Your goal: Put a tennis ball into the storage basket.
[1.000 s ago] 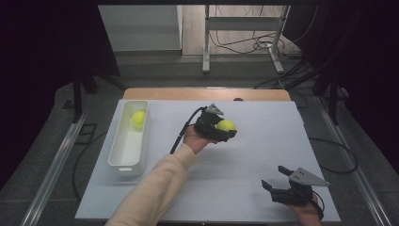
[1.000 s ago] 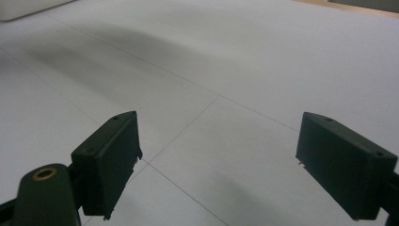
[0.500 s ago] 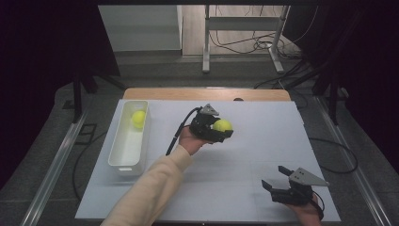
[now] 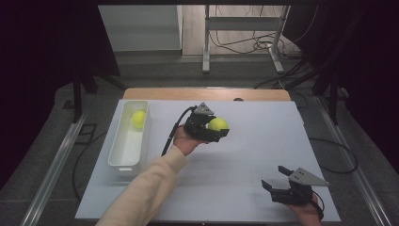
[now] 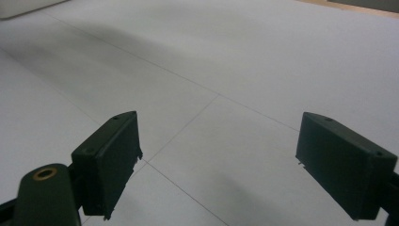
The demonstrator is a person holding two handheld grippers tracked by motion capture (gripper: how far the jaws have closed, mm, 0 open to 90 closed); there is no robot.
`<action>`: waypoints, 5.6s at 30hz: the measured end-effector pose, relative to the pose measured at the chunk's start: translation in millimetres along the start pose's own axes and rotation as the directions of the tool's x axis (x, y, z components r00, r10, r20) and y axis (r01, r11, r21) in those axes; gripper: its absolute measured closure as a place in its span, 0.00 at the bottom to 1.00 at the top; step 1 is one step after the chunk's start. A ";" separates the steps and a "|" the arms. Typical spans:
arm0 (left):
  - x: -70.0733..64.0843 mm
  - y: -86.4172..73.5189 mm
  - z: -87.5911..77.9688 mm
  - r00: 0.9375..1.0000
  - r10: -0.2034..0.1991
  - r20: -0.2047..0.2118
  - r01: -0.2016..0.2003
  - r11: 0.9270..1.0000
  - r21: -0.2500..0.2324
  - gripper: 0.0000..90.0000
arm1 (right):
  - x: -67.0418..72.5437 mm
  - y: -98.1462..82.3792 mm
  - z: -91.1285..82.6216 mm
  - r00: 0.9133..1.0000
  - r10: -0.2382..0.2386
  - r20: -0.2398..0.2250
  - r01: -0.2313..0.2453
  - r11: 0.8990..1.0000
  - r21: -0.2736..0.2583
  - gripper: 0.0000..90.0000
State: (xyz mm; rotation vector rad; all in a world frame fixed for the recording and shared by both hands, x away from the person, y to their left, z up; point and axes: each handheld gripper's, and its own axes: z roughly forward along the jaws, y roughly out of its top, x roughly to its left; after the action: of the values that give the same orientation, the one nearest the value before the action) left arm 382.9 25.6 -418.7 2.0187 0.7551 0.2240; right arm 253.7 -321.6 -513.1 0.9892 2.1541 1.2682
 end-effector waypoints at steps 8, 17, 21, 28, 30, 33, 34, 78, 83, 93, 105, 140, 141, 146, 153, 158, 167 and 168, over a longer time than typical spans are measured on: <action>0.1 -0.8 -8.5 1.000 0.000 -0.007 0.000 1.000 -0.005 0.30 | 0.0 0.0 -0.2 1.000 0.000 0.000 0.000 1.000 -0.001 0.16; 2.3 -4.0 -15.6 1.000 -0.002 -0.016 0.002 1.000 -0.006 0.30 | 0.0 0.1 -0.2 1.000 -0.001 0.001 0.001 1.000 -0.002 0.16; 4.1 -5.1 -20.1 1.000 -0.008 -0.020 0.008 1.000 -0.013 0.30 | 0.1 0.1 0.0 1.000 -0.003 0.001 0.003 1.000 0.000 0.16; 6.0 -6.0 -28.0 1.000 -0.014 -0.026 0.014 1.000 -0.022 0.30 | -0.3 -0.2 0.2 1.000 0.000 0.003 0.000 1.000 0.003 0.16; 6.4 -6.2 -30.3 1.000 -0.012 -0.029 0.011 1.000 -0.024 0.30 | -0.2 -0.1 0.2 1.000 0.001 0.003 -0.001 1.000 0.002 0.16; 6.7 -6.5 -33.5 0.999 -0.014 -0.034 0.013 1.000 -0.026 0.30 | -0.2 -0.1 0.1 1.000 0.000 0.003 0.000 1.000 0.001 0.16; 7.1 -6.8 -34.9 0.999 -0.014 -0.035 0.013 1.000 -0.027 0.30 | -0.1 -0.1 0.1 1.000 0.000 0.003 0.000 1.000 0.001 0.16; 27.9 -22.4 -67.6 0.993 -0.067 -0.101 0.062 0.997 -0.050 0.30 | -0.1 0.1 0.1 1.000 -0.002 0.008 0.002 1.000 0.003 0.16; 30.1 -23.3 -73.1 0.991 -0.070 -0.112 0.064 0.997 -0.053 0.30 | -0.4 0.0 0.1 1.000 0.001 0.009 -0.001 1.000 0.003 0.16; 35.2 -26.5 -84.8 0.987 -0.079 -0.137 0.071 0.996 -0.062 0.30 | -0.3 0.6 1.7 1.000 0.000 0.006 0.000 1.000 0.004 0.16; 46.8 -33.1 -104.3 0.977 -0.103 -0.186 0.092 0.993 -0.069 0.30 | -0.6 0.9 2.3 1.000 -0.002 0.008 0.001 1.000 0.003 0.16; 74.2 -47.5 -139.4 0.946 -0.172 -0.275 0.149 0.984 -0.102 0.30 | -0.7 1.1 3.4 1.000 -0.002 0.006 0.002 1.000 0.002 0.16; 74.2 -47.5 -139.4 0.946 -0.172 -0.275 0.149 0.984 -0.102 0.30 | -0.7 1.1 3.4 1.000 -0.001 0.006 0.001 1.000 0.002 0.16; 78.5 -50.8 -142.6 0.940 -0.182 -0.288 0.159 0.982 -0.102 0.30 | -0.7 1.2 3.4 1.000 -0.001 0.006 0.001 1.000 0.002 0.16; 84.1 -55.7 -149.3 0.932 -0.197 -0.305 0.171 0.979 -0.107 0.30 | -0.7 1.1 3.5 1.000 -0.003 0.006 0.003 1.000 0.003 0.16; 87.3 -59.5 -153.8 0.926 -0.207 -0.317 0.180 0.977 -0.111 0.30 | -0.7 1.1 3.5 1.000 -0.003 0.007 0.003 1.000 0.003 0.16; 95.3 -69.0 -167.1 0.909 -0.229 -0.348 0.201 0.973 -0.114 0.30 | -0.4 1.3 4.0 1.000 -0.005 0.007 0.005 1.000 0.003 0.16; 95.3 -69.0 -167.1 0.909 -0.229 -0.348 0.201 0.973 -0.114 0.30 | -0.4 1.3 4.0 1.000 -0.005 0.007 0.005 1.000 0.004 0.16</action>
State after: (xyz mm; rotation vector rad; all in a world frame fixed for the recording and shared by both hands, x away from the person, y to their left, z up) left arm 356.2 227.2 -397.9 1.8242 1.1743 0.4952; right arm 257.2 -319.2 -513.9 0.9874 2.1527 1.2568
